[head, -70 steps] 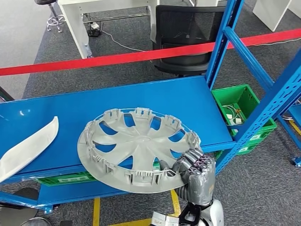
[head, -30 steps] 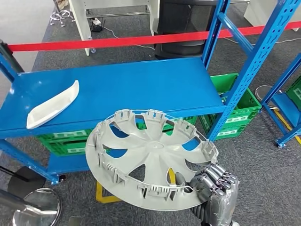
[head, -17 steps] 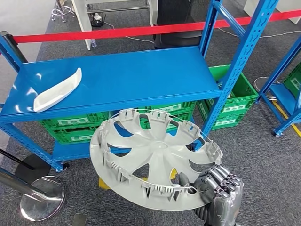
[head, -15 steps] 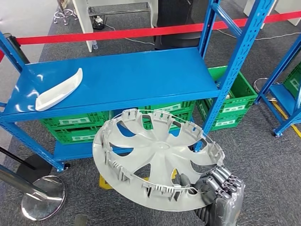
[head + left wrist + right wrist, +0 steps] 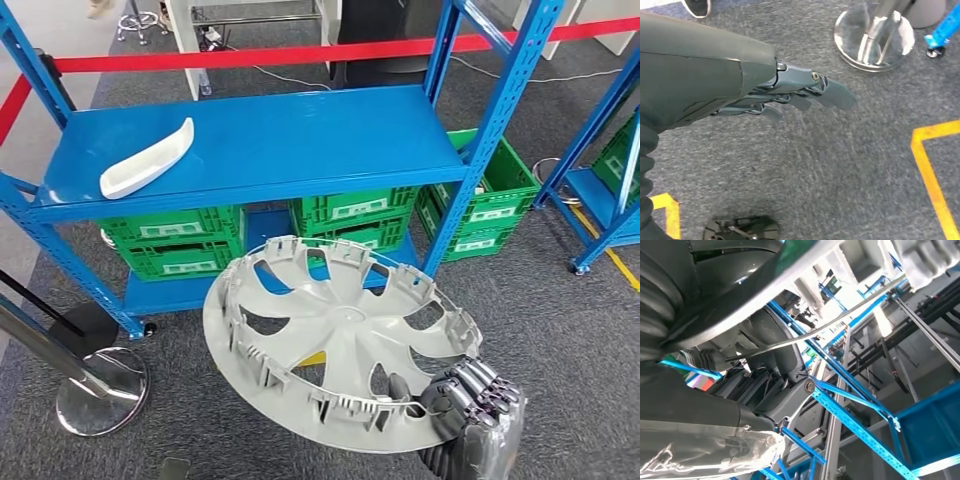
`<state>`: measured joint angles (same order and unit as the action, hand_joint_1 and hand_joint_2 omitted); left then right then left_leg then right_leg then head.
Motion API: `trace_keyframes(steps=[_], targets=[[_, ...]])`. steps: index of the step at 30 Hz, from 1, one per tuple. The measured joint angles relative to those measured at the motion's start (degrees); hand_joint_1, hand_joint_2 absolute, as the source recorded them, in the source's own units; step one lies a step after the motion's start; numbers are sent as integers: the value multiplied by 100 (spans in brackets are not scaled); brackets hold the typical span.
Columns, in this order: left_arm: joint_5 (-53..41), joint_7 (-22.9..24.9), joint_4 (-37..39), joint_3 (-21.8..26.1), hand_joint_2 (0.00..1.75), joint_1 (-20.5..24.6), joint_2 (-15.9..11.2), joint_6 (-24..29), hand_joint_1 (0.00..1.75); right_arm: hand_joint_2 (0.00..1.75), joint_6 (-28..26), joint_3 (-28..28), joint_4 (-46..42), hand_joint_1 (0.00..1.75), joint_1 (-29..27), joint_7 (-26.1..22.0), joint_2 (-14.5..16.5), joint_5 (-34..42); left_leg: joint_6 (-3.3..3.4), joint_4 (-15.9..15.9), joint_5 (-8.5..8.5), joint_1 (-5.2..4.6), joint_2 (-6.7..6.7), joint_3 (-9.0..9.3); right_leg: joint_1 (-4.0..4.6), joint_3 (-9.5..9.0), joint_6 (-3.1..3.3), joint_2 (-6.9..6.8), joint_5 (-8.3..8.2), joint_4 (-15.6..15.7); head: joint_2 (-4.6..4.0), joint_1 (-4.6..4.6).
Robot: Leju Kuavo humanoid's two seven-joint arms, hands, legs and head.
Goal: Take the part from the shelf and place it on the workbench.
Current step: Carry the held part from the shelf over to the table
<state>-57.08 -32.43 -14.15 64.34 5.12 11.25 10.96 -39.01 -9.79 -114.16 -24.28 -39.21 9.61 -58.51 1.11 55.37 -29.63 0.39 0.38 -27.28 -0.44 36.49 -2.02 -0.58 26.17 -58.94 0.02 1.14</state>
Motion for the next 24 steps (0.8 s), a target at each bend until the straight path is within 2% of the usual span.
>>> trace_keyframes(steps=[1, 3, 4, 5, 6, 7, 8, 9, 10, 11, 12, 13, 14, 15, 16, 18, 19, 20, 21, 22, 23, 24], targets=[[-14, 2, 5, -6, 175, 3, 3, 3, 0, 175, 0, 16, -13, 175, -25, 1, -1, 10, 37, -8, 72, 3, 13, -87, -9, 88, -22, 16, 276, -236, 0, 5], [-41, 9, 7, -30, 175, 6, 7, 8, 0, 175, 0, 52, -37, 175, -74, 2, -1, 32, 70, -1, 210, -19, 21, -267, -13, 245, -52, 34, 864, -951, 0, 31], [-50, 13, 8, -44, 175, 6, 8, 9, 0, 175, 0, 67, -46, 175, -95, 2, -1, 43, 72, 5, 281, -32, 26, -355, -13, 271, -55, 35, 980, -1272, 0, 38], [-55, 16, 8, -58, 175, 6, 10, 10, 0, 175, 0, 81, -55, 175, -112, 1, -1, 50, 73, 11, 350, -48, 33, -443, -12, 239, -50, 35, 946, -1461, 0, 42], [-56, 18, 9, -72, 175, 6, 10, 11, 0, 175, 0, 93, -62, 175, -129, 1, -1, 57, 72, 16, 418, -65, 39, -533, -12, 115, -34, 36, 794, -1461, 0, 43], [-56, 19, 10, -82, 175, 8, 11, 11, 0, 175, 0, 103, -71, 175, -144, 0, -1, 64, 66, 20, 484, -81, 43, -613, -9, -112, -8, 36, 613, -1257, 0, 43], [-56, 19, 11, -90, 175, 10, 13, 12, 0, 175, 0, 111, -81, 175, -156, -1, -1, 70, 56, 25, 547, -95, 42, -678, -4, -441, 25, 40, 505, -873, 0, 42], [-55, 18, 11, -96, 175, 12, 14, 12, 0, 175, 0, 116, -93, 175, -164, -1, -1, 77, 40, 36, 604, -113, 37, -730, 7, -825, 56, 42, 492, -365, 0, 43], [-48, 15, 12, -97, 175, 13, 14, 12, 0, 175, 0, 117, -102, 175, -164, -3, -1, 87, 21, 43, 666, -126, 33, -764, 20, -1138, 80, 46, 549, 83, 0, 40], [-30, 12, 12, -98, 175, 13, 12, 11, 0, 175, 0, 118, -108, 175, -162, -4, -1, 94, 1, 44, 729, -130, 31, -788, 36, -1330, 94, 49, 615, 395, 0, 41], [2, 4, 12, -96, 175, 13, 8, 6, 0, 175, 0, 113, -107, 175, -154, -7, -1, 102, -22, 40, 792, -129, 32, -813, 53, -1390, 103, 50, 639, 550, 0, 42], [48, -7, 12, -90, 175, 10, -8, -7, 0, 175, 0, 101, -95, 175, -131, -10, -1, 106, -51, 33, 838, -118, 29, -843, 52, -1334, 125, 46, 607, 565, 0, 42], [104, -20, 12, -82, 175, 2, -27, -30, 0, 175, 1, 78, -72, 175, -93, -12, -1, 98, -87, 59, 788, -105, 21, -885, 50, -1253, 166, 39, 546, 553, 0, 44], [159, -33, 12, -68, 175, -10, -53, -63, 0, 175, 1, 37, -38, 175, -37, -12, -1, 81, -126, 166, 630, -95, 11, -941, 45, -1177, 218, 30, 488, 547, 0, 34], [204, -43, 12, -52, 175, -23, -83, -99, 0, 175, 2, -14, 3, 175, 34, -7, 1, 57, -162, 382, 373, -84, 0, -1014, 36, -1098, 268, 21, 421, 541, 0, 22], [258, -51, 12, -12, 175, -37, -133, -157, 0, 175, 2, -129, 95, 175, 188, 8, 8, 7, -209, 1103, -210, -66, -7, -1183, 50, -957, 321, 13, 302, 501, 0, -1], [273, -52, 12, 10, 175, -39, -154, -173, 0, 175, 2, -175, 138, 175, 257, 12, 10, -9, -221, 1456, -363, -61, -8, -1236, 57, -873, 326, 9, 244, 467, 0, -3], [284, -53, 12, 30, 175, -40, -173, -184, 0, 175, 2, -210, 176, 175, 312, 12, 12, -19, -225, 1678, -385, -59, -8, -1226, 62, -780, 327, 4, 193, 424, 0, -3], [290, -54, 12, 46, 175, -43, -188, -190, 0, 175, 2, -234, 209, 175, 350, 10, 12, -25, -221, 1709, -296, -58, -9, -1130, 67, -671, 326, -2, 149, 375, 0, -4], [295, -54, 12, 56, 175, -45, -201, -194, 0, 175, 2, -246, 235, 175, 374, 7, 12, -30, -206, 1524, -145, -58, -10, -939, 72, -572, 320, -4, 113, 329, 0, -3], [294, -55, 12, 61, 175, -46, -215, -196, 0, 175, 2, -255, 257, 175, 392, 4, 11, -36, -179, 1168, -13, -62, -15, -667, 75, -486, 312, -5, 79, 287, 0, -4], [294, -56, 12, 63, 175, -44, -230, -196, 0, 175, 2, -263, 277, 175, 408, 2, 11, -41, -144, 742, 46, -70, -20, -382, 85, -411, 294, -4, 44, 250, 0, -3]])
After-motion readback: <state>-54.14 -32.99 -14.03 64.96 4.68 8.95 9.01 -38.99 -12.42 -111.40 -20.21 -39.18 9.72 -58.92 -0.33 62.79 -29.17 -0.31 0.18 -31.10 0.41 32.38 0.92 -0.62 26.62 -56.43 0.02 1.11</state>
